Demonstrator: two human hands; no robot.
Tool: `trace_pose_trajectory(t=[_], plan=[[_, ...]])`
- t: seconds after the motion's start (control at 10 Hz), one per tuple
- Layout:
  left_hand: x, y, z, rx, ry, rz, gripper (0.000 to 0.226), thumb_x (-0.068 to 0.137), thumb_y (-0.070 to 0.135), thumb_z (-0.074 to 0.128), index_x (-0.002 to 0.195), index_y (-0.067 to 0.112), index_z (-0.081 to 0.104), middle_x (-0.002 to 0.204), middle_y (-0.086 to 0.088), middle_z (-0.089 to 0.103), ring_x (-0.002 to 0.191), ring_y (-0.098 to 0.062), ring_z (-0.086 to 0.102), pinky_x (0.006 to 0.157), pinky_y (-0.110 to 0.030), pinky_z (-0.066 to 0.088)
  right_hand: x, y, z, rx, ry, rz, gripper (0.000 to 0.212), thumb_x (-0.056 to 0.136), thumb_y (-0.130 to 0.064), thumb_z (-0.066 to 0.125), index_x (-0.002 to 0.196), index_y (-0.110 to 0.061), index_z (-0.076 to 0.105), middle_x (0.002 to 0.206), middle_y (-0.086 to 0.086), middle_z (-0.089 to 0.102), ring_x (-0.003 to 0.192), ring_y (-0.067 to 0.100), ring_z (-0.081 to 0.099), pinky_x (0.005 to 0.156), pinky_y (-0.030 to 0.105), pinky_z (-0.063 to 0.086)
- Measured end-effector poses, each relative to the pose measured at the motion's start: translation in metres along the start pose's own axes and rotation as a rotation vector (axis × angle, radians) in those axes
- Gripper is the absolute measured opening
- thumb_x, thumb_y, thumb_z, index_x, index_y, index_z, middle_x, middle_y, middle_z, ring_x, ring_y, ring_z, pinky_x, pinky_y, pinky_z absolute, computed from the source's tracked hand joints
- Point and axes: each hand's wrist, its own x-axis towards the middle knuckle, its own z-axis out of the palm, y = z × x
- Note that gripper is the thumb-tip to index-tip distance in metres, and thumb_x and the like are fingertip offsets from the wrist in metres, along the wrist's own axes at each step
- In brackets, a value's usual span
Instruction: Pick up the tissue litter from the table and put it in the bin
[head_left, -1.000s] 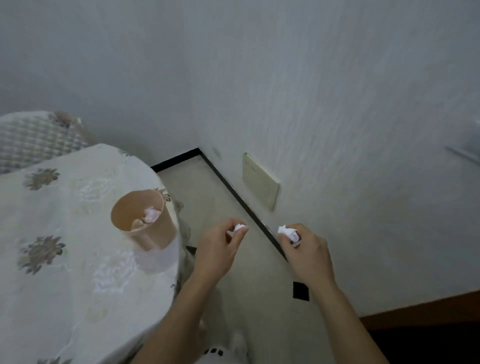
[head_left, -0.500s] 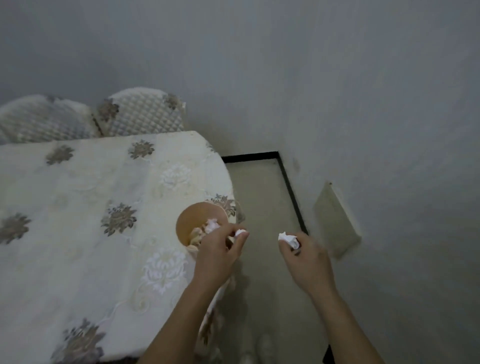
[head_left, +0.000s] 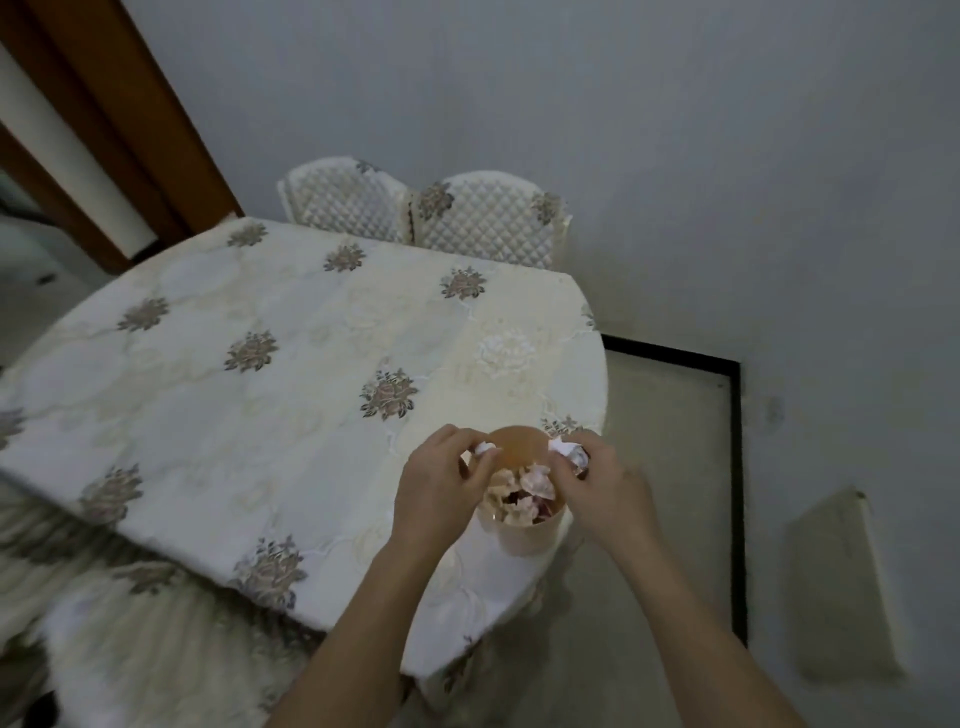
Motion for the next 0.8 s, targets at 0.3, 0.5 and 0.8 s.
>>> trace_pose_trajectory(t=[0.3,0.5,0.8], plan=[[0.018,-0.006,0.012,0.146,0.013,-0.020,0.010,0.088,0.036,0.067,0.087,0.026,0.071,0.081,0.011,0.061,0.062,-0.007,0.056,0.059,-0.025,0.047,0.023,-0.016,0.004,-0.096,0.012,-0.122,0.027,0.096,-0.035,0.053,0.116,-0.020,0.064,0.112,0.000,0.068,0.096,0.021,0.063,0.077,0.035,0.051],[0.023,-0.022,0.017,0.221,-0.184,-0.010,0.046,0.085,0.043,0.069,0.126,0.024,0.063,0.121,0.004,0.062,0.116,-0.019,0.051,0.090,-0.035,0.047,0.029,-0.012,0.015,-0.341,-0.165,-0.178,0.045,0.094,-0.041,0.051,0.136,-0.022,0.052,0.131,0.000,0.058,0.120,0.022,0.050,0.093,0.040,0.049],[0.014,-0.037,0.017,0.428,-0.111,0.154,0.057,0.081,0.060,0.050,0.122,0.024,0.064,0.121,0.001,0.067,0.115,-0.022,0.060,0.083,-0.043,0.053,0.023,0.003,0.027,-0.445,-0.132,-0.221,0.048,0.088,-0.041,0.054,0.131,-0.020,0.056,0.133,0.000,0.057,0.130,0.023,0.045,0.105,0.044,0.042]])
